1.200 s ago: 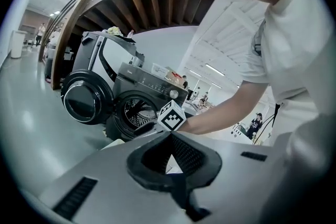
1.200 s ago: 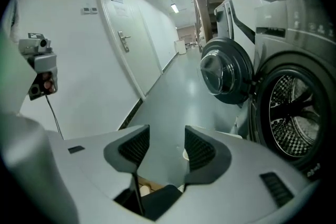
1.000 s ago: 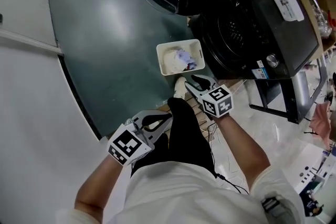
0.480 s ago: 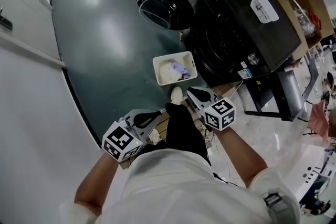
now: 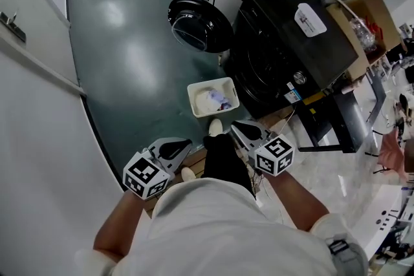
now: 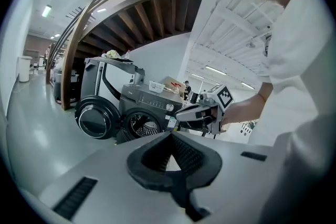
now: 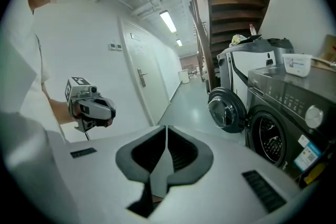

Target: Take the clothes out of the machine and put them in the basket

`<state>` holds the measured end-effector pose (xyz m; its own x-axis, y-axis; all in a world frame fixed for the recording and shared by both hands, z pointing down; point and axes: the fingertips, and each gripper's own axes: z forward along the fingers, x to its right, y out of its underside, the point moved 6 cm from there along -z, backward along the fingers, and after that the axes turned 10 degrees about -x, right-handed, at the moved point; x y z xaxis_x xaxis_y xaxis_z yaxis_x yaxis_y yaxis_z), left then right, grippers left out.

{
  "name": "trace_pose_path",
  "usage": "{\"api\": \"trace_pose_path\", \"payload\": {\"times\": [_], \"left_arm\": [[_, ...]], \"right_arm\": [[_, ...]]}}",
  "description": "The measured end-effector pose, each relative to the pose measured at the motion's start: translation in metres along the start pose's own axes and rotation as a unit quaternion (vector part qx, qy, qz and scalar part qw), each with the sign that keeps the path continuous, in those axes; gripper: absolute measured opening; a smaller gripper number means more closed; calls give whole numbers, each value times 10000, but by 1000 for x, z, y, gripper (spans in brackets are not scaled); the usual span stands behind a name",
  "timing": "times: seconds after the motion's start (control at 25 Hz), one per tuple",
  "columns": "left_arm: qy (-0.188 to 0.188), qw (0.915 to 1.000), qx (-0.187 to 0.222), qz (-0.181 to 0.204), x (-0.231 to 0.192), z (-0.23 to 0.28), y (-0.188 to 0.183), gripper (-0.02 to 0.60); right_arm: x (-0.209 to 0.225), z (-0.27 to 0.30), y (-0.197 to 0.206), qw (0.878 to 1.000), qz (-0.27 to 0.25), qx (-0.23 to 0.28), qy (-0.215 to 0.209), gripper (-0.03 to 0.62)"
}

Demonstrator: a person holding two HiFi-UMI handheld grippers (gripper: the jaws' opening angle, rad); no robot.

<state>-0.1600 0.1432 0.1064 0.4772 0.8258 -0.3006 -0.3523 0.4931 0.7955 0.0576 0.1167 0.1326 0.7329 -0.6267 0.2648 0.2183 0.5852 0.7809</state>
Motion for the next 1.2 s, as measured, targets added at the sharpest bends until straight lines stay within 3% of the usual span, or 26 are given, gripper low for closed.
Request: {"api": "trace_pose_path", "payload": {"times": [0.4, 1.2], "left_arm": [[-168, 9998, 59, -31, 17, -20, 11, -2], [-235, 9996, 99, 86, 39, -28, 10, -2]], "right_arm": [[-28, -38, 1, 9996, -86, 272, 61, 17], [-53, -53, -2, 9981, -284, 528, -107, 12]]}}
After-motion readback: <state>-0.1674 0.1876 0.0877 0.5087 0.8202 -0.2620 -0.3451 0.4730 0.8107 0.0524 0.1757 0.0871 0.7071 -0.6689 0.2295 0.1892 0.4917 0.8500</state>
